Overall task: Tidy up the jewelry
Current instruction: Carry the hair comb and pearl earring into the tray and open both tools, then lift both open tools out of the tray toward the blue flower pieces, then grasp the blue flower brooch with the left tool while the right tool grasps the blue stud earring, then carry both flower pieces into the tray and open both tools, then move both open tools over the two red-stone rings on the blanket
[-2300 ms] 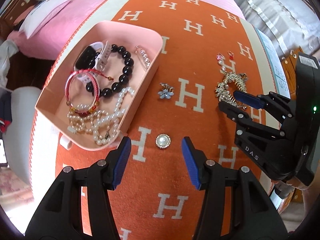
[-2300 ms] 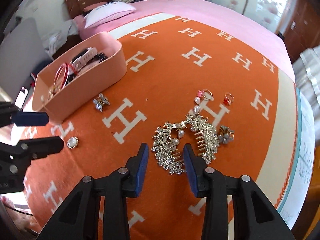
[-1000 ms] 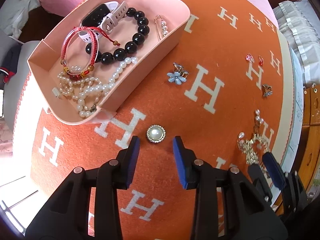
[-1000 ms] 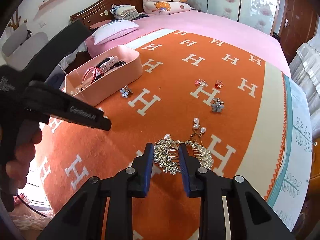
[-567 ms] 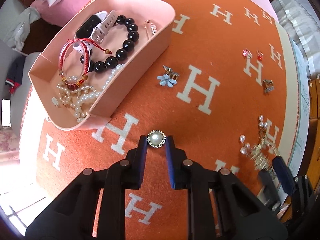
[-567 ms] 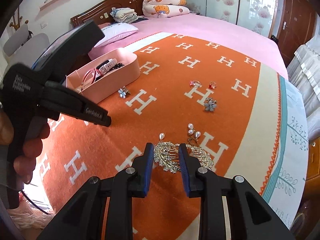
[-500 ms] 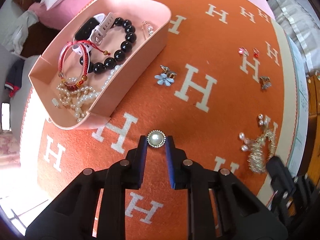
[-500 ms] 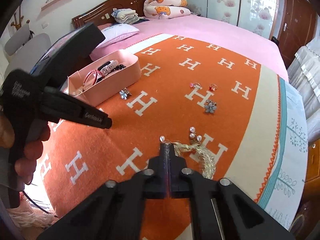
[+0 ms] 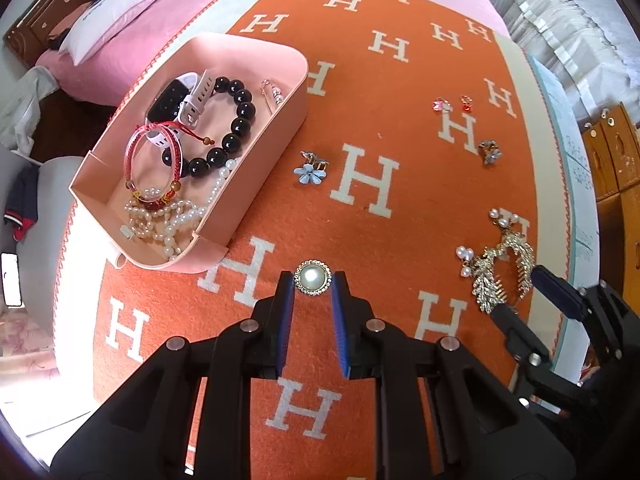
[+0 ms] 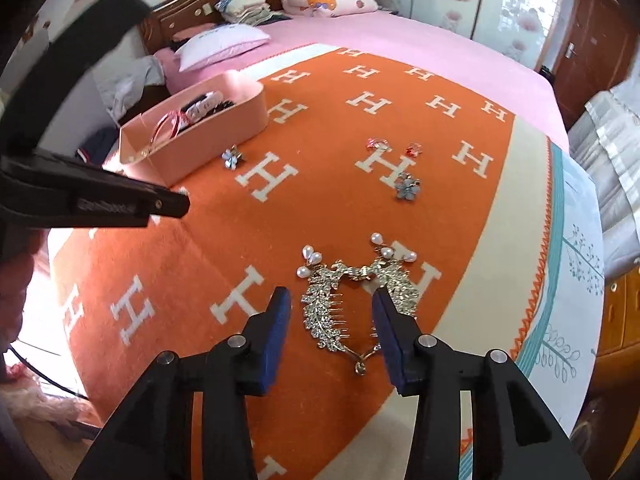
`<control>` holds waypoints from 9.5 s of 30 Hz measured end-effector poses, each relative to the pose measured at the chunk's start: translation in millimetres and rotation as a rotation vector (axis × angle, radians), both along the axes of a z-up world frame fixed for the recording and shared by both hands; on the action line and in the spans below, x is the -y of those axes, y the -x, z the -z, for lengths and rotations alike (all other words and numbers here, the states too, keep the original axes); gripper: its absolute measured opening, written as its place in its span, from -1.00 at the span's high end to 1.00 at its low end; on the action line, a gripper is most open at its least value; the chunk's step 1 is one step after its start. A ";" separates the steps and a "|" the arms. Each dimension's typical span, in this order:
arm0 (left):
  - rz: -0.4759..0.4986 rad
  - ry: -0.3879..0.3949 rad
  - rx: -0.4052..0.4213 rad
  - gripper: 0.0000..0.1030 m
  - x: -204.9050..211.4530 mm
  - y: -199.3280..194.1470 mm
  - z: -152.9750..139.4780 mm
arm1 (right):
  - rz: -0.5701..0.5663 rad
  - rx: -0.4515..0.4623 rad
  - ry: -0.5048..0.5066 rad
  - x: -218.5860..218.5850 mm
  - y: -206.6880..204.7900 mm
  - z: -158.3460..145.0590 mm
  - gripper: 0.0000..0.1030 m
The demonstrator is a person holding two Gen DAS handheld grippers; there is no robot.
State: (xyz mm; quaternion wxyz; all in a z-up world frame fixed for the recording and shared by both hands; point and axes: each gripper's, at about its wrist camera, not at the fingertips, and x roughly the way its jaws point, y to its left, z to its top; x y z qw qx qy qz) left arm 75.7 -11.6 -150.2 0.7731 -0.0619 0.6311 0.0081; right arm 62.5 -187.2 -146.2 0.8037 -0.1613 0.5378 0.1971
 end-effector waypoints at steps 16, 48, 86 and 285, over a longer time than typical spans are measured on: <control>0.015 0.032 0.063 0.69 -37.1 29.7 -31.5 | -0.072 -0.062 0.109 -22.8 -1.6 26.7 0.56; -0.016 0.112 0.144 0.69 -166.8 -18.4 -23.4 | 0.057 0.016 -0.391 -214.9 -116.2 -61.5 0.56; 0.054 0.069 0.102 0.16 -164.8 -27.2 -5.0 | 0.197 -0.083 -0.311 -174.5 -90.3 12.2 0.31; 0.247 0.037 0.268 0.07 27.3 -75.6 -20.8 | 0.422 0.004 -0.210 28.9 -79.1 10.7 0.52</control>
